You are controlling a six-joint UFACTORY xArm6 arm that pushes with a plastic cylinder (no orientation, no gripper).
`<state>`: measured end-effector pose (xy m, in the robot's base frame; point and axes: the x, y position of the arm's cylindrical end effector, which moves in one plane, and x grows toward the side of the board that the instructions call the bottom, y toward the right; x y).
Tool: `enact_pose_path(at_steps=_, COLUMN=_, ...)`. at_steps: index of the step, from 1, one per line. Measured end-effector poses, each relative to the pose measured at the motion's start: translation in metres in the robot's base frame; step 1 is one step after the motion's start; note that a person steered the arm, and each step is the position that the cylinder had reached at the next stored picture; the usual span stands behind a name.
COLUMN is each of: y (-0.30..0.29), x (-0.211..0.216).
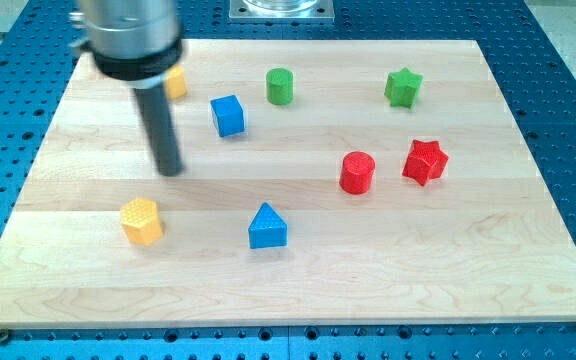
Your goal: Place the hexagon below the triangle
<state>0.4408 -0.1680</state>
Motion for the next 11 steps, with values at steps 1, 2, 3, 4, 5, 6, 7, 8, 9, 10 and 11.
enact_pose_path(at_steps=1, y=-0.047, x=0.070)
enact_pose_path(at_steps=2, y=-0.032, x=0.097)
enact_pose_path(at_steps=3, y=-0.020, x=0.079)
enact_pose_path(at_steps=4, y=-0.007, x=0.056)
enact_pose_path(at_steps=5, y=0.055, x=0.085)
enact_pose_path(at_steps=6, y=0.066, x=0.084)
enact_pose_path(at_steps=7, y=0.020, x=0.082)
enact_pose_path(at_steps=8, y=-0.007, x=0.107)
enact_pose_path(at_steps=9, y=0.000, x=0.109)
enact_pose_path(at_steps=10, y=0.023, x=0.128)
enact_pose_path(at_steps=11, y=0.078, x=0.145)
